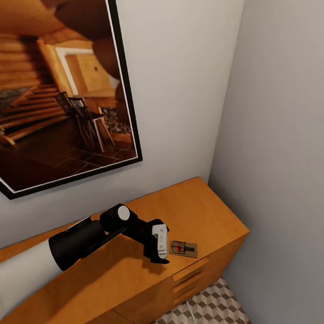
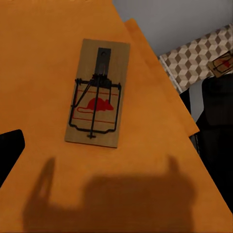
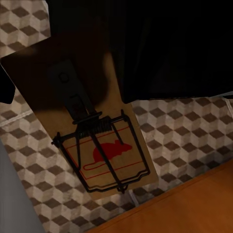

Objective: Take the four mousetraps from the cabinet in the bathroom and place them on the bathroom floor. Make sure all four end up on the same floor surface, and ensure that at least two of them are either under or directly next to the same bathroom sink.

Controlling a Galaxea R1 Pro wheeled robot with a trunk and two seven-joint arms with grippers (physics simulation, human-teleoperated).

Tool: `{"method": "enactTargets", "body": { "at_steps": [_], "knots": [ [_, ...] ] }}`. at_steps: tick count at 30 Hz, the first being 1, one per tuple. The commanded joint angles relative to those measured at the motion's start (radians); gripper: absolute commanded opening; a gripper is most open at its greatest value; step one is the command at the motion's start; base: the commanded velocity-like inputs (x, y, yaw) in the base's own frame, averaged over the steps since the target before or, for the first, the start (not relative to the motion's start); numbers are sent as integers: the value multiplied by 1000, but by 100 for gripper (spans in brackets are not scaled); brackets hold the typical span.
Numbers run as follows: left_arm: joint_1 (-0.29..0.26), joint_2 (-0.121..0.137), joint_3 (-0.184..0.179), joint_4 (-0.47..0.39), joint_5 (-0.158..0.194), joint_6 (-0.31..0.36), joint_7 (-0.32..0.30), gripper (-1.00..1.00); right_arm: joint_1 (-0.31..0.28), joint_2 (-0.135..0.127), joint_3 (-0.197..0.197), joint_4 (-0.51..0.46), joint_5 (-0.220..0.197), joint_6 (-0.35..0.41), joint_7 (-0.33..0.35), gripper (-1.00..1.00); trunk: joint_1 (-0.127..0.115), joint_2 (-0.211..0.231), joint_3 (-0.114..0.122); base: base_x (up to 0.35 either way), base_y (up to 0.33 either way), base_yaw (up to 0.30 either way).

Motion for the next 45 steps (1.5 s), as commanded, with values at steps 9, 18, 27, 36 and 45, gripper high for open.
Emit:
{"method": "enactTargets", "body": {
  "at_steps": [9,18,27,36,45],
  "knots": [
    [-2,-4,-3,-4,8,9,2,100,-1,-1,2,2,-11,-4,7,-100,1,-2,-13,0,0,0],
    [-2,-28,-5,3,8,10,2,100,-1,-1,2,2,-11,-4,8,-100,1,-2,-24,0,0,0],
    [-2,-34,-6,5,8,10,3,100,-1,-1,2,2,-11,-4,8,-100,1,-2,-36,0,0,0],
    [-2,-35,-8,7,8,10,3,100,-1,-1,2,2,-11,-4,8,-100,1,-2,-47,0,0,0],
    [-2,-35,-9,7,8,11,3,100,-1,-3,2,2,-11,-4,8,-100,1,-2,-58,0,0,0]
  ]
}}
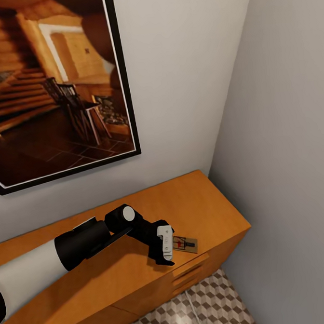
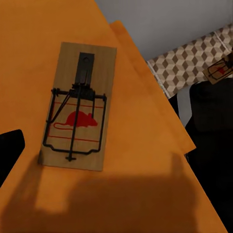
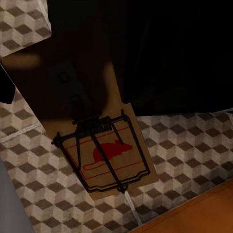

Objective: Take the four mousetraps from the cabinet in the bathroom and place them on the bathroom floor. Make sure all four end up on the same floor surface, and ensure that at least two of them are either under or directly next to the same bathroom sink.

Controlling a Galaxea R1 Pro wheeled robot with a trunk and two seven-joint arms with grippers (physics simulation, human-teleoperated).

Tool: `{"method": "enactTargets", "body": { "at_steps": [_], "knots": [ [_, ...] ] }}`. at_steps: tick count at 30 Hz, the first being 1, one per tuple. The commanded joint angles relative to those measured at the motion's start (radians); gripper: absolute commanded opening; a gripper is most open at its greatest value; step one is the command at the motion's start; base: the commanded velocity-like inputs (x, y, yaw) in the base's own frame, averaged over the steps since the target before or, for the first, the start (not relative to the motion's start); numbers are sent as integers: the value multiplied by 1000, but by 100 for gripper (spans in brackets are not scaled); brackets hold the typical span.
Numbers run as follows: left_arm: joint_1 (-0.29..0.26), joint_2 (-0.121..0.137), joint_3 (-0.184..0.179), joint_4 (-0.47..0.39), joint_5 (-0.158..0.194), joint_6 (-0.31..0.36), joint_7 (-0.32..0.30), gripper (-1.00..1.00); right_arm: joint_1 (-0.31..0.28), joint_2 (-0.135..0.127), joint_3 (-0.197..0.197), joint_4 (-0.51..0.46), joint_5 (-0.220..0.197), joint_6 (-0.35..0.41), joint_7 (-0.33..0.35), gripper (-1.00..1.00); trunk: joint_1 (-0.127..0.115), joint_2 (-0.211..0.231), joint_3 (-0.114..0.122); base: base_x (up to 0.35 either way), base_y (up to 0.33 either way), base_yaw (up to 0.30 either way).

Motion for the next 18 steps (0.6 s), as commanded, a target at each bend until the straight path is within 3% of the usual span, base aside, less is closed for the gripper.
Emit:
{"method": "enactTargets", "body": {
  "at_steps": [1,18],
  "knots": [
    [-2,1,-2,-1,8,9,2,100,-1,0,2,2,-11,-4,7,-100,1,-2,-3,0,0,0],
    [-2,1,-4,0,8,9,2,100,-1,0,2,2,-11,-4,11,-100,1,-2,-22,0,0,0]
  ]
}}
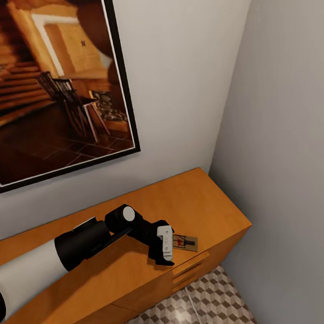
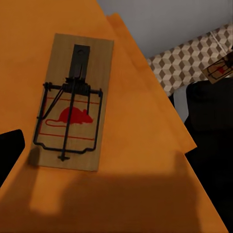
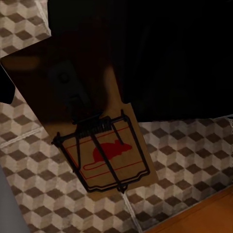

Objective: Take the four mousetraps from the cabinet in the bathroom and place them on the bathroom floor. Make sure all four end up on the same floor surface, and ensure that at least two of them are either under or directly next to the same bathroom sink.

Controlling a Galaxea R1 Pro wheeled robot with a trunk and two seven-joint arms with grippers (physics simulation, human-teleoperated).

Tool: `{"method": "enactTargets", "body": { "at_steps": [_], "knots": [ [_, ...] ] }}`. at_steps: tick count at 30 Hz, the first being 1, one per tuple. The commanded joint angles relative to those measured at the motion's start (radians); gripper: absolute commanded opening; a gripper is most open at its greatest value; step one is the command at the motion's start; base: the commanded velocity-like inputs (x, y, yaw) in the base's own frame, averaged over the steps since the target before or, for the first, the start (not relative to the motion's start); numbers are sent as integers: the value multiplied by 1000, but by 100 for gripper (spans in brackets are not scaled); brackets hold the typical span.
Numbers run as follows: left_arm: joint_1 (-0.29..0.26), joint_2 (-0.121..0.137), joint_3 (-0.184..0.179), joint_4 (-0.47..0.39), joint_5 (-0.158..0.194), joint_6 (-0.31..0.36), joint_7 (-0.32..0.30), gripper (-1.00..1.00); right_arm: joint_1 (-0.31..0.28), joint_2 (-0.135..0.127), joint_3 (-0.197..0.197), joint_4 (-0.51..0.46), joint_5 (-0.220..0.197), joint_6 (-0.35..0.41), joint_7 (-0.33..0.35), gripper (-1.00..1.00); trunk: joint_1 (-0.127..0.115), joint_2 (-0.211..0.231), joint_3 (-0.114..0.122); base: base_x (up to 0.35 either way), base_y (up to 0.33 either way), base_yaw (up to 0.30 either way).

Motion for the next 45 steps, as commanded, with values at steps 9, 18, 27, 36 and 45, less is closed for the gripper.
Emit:
{"method": "enactTargets", "body": {
  "at_steps": [9,18,27,36,45],
  "knots": [
    [-2,1,-3,0,8,9,2,100,-1,1,2,2,-11,-4,9,-100,1,-2,-3,0,0,0],
    [-2,1,-4,1,8,9,2,100,-1,1,2,2,-11,-4,10,-100,1,-2,-3,0,0,0],
    [-2,2,-4,3,8,9,2,100,-1,1,2,2,-11,-4,9,-100,1,-2,-3,0,0,0],
    [-2,0,-4,3,8,9,2,100,-1,1,2,2,-11,-4,9,-100,1,-2,-3,0,0,0],
    [-2,-8,-4,3,7,9,2,100,-1,1,2,2,-11,-4,9,-100,1,-2,-3,0,0,0]
  ]
}}
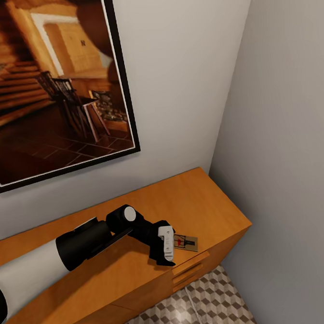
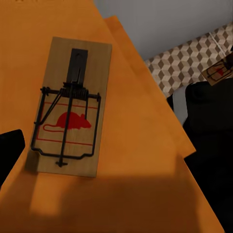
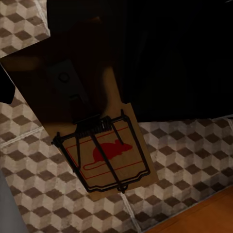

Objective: Take the four mousetraps from the cabinet in the bathroom and place them on the bathroom floor. Make sure all four end up on the same floor surface, and ensure that at least two of them are either under or directly next to the same bathroom sink.

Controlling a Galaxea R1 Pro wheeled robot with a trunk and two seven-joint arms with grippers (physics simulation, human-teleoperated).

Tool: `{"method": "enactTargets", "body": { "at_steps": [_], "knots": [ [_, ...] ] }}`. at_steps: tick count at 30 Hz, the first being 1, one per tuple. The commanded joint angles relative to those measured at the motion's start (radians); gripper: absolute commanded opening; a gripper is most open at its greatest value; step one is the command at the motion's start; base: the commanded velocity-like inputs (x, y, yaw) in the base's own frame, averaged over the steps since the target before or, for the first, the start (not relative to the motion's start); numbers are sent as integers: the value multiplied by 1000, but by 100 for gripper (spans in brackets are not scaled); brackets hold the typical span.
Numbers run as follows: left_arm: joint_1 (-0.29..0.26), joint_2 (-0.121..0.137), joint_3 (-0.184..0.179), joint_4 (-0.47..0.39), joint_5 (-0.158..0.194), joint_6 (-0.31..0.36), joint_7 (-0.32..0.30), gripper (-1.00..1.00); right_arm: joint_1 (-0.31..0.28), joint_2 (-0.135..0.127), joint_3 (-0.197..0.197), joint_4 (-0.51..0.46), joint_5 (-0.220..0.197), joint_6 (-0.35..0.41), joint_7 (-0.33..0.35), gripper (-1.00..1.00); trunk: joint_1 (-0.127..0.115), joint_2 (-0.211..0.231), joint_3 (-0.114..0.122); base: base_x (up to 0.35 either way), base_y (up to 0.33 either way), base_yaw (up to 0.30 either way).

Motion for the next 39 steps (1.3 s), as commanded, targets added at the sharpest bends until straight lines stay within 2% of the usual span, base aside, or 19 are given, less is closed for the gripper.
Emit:
{"method": "enactTargets", "body": {
  "at_steps": [1,39],
  "knots": [
    [-2,0,-2,-1,8,9,2,100,-1,0,1,2,-11,-4,7,-100,1,-2,-2,0,0,0],
    [-2,-3,2,-1,-1,9,3,100,-1,2,1,2,-9,-4,6,-100,1,-2,-9,0,0,0]
  ]
}}
